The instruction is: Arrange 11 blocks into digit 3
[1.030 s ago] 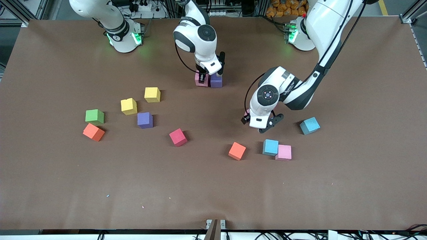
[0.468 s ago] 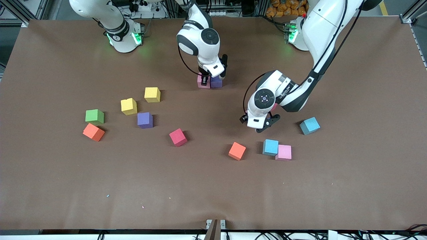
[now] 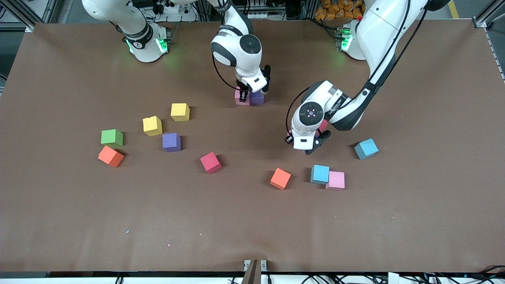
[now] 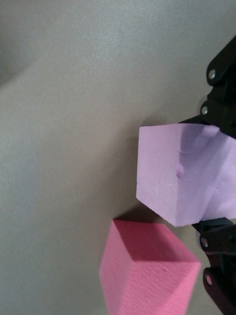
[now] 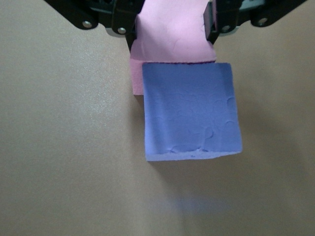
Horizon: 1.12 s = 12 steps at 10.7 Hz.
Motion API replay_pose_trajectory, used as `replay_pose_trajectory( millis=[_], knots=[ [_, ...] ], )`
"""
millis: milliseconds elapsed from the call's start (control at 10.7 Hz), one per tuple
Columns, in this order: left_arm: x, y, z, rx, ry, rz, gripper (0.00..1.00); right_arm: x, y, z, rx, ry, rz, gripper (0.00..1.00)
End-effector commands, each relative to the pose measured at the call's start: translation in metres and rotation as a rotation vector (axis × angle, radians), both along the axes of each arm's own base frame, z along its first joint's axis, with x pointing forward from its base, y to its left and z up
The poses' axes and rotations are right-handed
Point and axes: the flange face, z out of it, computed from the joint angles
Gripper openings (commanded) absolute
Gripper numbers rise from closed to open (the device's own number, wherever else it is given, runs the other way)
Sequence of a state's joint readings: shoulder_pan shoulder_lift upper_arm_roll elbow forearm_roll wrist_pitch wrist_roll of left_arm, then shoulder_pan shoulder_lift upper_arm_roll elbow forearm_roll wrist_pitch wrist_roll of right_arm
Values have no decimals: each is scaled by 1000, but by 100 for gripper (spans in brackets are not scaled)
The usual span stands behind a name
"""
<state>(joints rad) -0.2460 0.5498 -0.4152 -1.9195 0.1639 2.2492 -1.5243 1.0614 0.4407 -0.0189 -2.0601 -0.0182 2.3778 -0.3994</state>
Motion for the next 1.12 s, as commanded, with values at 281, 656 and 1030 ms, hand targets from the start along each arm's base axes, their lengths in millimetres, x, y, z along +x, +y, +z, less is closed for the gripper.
replay_pose_trajectory(
  millis=[281, 656, 1030],
  knots=[
    [-75, -21, 28, 91, -19, 265, 0, -7, 9, -7, -14, 4, 23, 30],
    [-104, -23, 24, 91, -64, 531, 0, -11, 8, 14, -66, 28, 4, 100],
    [-123, -22, 11, 60, -81, 695, 0, 9, -13, 81, -72, 30, -66, 100]
  ],
)
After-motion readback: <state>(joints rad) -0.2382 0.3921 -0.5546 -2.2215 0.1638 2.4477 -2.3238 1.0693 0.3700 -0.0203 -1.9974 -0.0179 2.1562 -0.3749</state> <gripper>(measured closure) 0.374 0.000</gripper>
